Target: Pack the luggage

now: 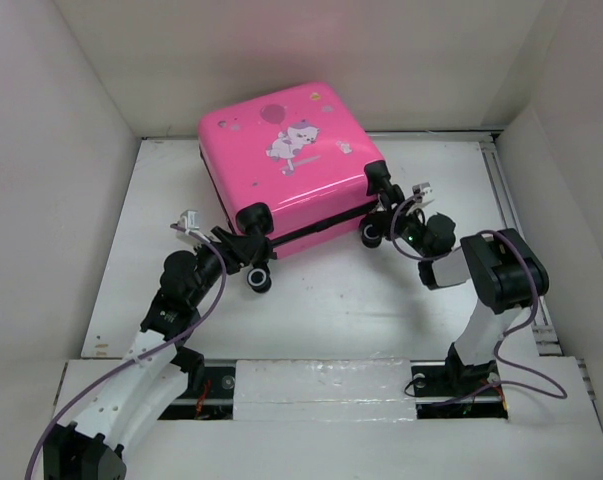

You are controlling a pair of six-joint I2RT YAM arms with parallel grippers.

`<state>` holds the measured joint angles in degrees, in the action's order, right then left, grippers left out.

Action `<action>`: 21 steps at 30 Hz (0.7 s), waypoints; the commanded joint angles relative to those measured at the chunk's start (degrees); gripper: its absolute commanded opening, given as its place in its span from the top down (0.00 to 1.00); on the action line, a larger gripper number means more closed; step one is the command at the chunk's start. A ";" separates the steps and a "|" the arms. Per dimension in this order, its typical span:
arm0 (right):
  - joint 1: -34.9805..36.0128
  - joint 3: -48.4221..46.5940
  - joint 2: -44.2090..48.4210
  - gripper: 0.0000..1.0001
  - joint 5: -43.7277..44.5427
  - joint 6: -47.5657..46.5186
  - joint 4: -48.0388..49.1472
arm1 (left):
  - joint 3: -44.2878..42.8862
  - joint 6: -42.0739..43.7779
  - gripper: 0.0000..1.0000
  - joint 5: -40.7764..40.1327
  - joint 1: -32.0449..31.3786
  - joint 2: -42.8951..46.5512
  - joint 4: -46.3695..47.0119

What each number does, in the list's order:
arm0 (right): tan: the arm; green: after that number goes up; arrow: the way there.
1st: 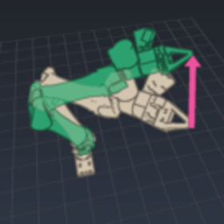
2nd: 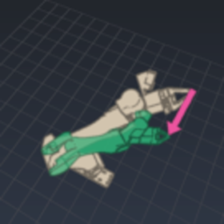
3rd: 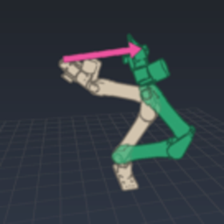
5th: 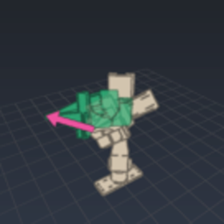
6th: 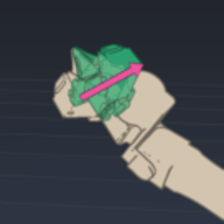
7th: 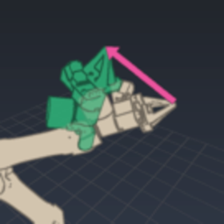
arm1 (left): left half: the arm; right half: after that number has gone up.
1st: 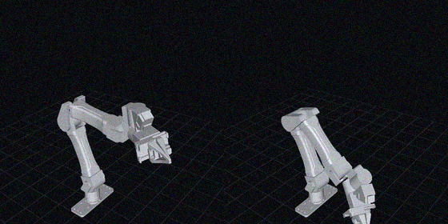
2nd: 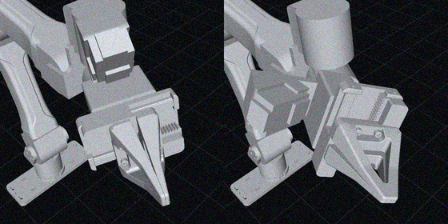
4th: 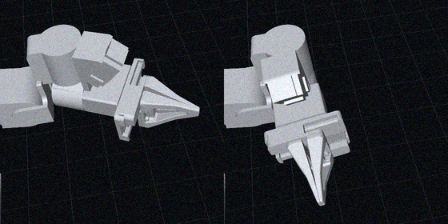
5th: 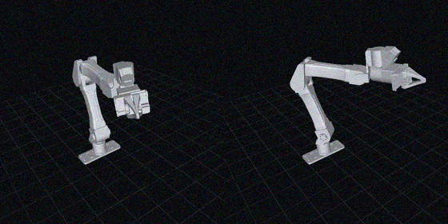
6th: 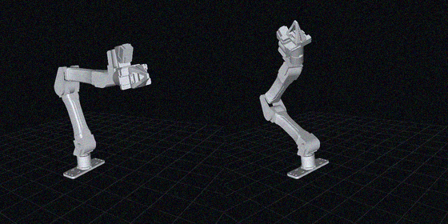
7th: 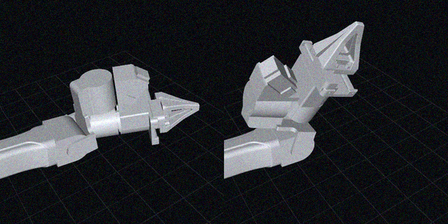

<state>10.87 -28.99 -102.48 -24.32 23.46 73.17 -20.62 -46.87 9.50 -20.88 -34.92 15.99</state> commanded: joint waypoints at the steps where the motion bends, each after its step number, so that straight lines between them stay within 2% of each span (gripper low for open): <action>1: -0.77 -4.32 -0.36 0.66 -5.30 1.23 30.63 | -2.49 -1.99 1.00 5.97 -0.65 1.69 11.87; 3: -0.77 -4.32 -0.36 0.79 -5.30 0.36 30.63 | -3.10 -1.47 1.00 5.97 -0.65 1.69 10.74; 5: -0.77 -4.32 0.96 0.70 -5.30 -1.49 30.63 | -3.72 -0.77 1.00 5.36 -0.65 1.69 9.16; 6: -0.77 -3.53 0.96 0.54 -4.52 -1.49 30.63 | -3.72 -0.76 1.00 5.36 -0.65 1.69 9.15; 12: -1.82 -3.79 1.05 0.56 -3.72 -3.51 30.63 | -4.34 -0.24 1.00 4.83 -0.65 2.84 7.31; 16: -1.82 -4.58 -0.36 0.55 0.48 -5.00 30.63 | -5.48 0.81 1.00 3.78 -0.65 3.89 5.02; 19: -1.30 -5.28 0.17 0.68 -0.29 -5.71 30.63 | -5.48 0.82 1.00 3.77 -0.65 3.89 5.02; 20: -1.29 -5.81 0.17 0.89 -0.29 -5.71 30.63 | -5.48 0.82 1.00 3.77 -0.65 3.89 5.02; 21: -1.29 -5.81 0.69 1.00 -0.29 -5.19 30.63 | -5.48 0.82 1.00 3.77 -0.65 3.89 4.41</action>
<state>9.45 -30.68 -102.78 -27.27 18.94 72.29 -21.04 -45.84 10.04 -20.91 -33.98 14.02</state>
